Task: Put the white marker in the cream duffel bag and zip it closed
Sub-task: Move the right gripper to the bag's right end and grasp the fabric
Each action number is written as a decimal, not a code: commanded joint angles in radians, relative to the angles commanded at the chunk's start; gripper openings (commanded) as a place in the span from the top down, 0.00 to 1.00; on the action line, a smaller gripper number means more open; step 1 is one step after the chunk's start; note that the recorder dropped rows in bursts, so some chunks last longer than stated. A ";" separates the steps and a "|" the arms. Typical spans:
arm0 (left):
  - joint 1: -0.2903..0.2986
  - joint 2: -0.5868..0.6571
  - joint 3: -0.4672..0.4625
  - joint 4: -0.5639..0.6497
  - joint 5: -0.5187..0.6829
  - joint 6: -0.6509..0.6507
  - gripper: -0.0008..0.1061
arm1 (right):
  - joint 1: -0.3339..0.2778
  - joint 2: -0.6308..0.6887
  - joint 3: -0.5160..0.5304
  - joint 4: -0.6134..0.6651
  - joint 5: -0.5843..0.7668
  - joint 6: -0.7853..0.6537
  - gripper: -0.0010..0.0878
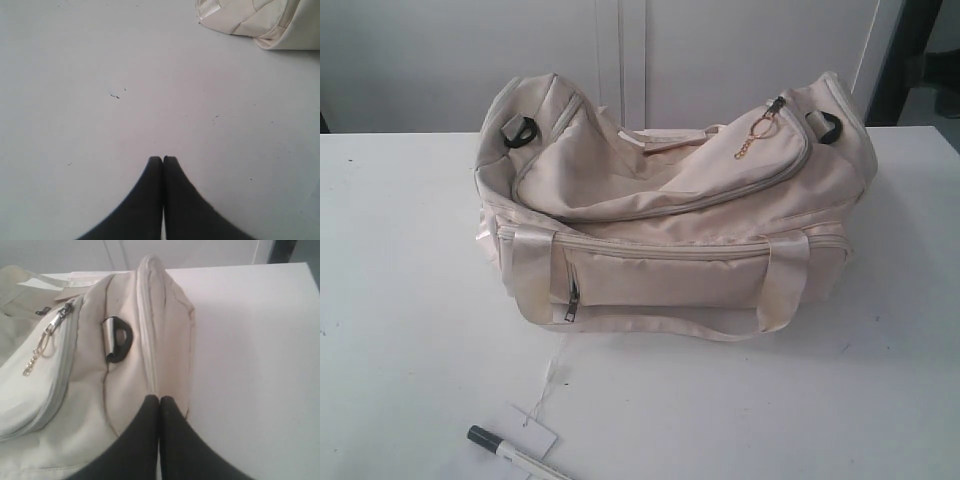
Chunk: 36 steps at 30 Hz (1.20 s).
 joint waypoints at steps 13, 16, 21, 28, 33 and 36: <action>0.000 0.000 0.000 0.000 0.000 0.000 0.99 | 0.000 0.185 -0.151 0.113 0.061 -0.062 0.99; 0.000 0.000 0.000 0.000 0.000 0.000 0.99 | 0.000 0.218 -0.164 0.131 0.041 -0.070 0.99; 0.000 0.000 0.000 0.000 0.000 0.000 0.99 | 0.000 0.256 -0.175 0.176 0.018 -0.106 0.89; 0.000 0.000 0.000 0.000 0.000 0.000 0.99 | 0.000 0.302 -0.175 0.194 -0.036 -0.106 0.57; 0.000 0.000 0.000 0.000 0.000 0.000 0.99 | 0.000 0.334 -0.175 0.230 -0.047 -0.106 0.41; 0.000 0.000 0.000 0.000 0.000 0.000 0.99 | 0.000 0.344 -0.175 0.232 -0.053 -0.106 0.41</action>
